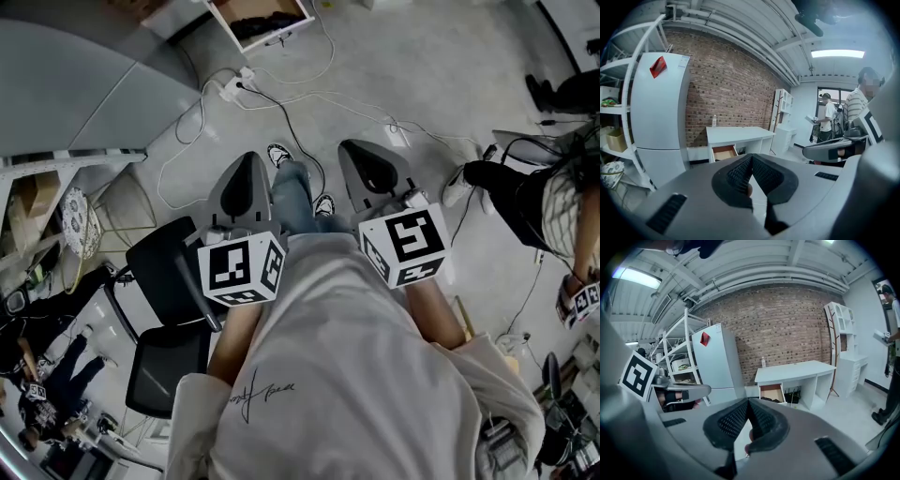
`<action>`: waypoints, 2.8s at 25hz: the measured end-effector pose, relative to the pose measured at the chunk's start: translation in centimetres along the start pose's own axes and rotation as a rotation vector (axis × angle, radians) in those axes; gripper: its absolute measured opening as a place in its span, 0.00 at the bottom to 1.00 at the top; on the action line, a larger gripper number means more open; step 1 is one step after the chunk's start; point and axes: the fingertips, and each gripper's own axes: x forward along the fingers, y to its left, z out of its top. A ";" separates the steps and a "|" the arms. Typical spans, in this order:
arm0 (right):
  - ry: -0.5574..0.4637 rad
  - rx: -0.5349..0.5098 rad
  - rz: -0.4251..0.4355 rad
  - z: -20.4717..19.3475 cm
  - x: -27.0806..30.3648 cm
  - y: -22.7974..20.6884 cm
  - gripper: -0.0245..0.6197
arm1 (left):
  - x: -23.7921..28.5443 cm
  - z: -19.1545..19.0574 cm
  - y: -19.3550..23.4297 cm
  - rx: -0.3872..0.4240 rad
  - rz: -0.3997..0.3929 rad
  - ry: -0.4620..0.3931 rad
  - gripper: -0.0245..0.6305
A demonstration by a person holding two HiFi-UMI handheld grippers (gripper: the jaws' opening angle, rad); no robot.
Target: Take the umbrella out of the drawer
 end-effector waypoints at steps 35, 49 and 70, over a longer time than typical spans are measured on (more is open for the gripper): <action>0.061 -0.067 0.077 15.2 28.1 -2.3 0.06 | 20.3 13.4 20.3 -0.028 0.009 -0.016 0.06; 0.036 -0.111 0.151 19.4 33.1 -9.1 0.06 | 27.6 15.9 18.6 -0.070 0.067 -0.044 0.06; 0.105 -0.257 0.503 23.1 43.1 -19.0 0.06 | 40.4 20.2 15.2 -0.112 0.311 -0.054 0.06</action>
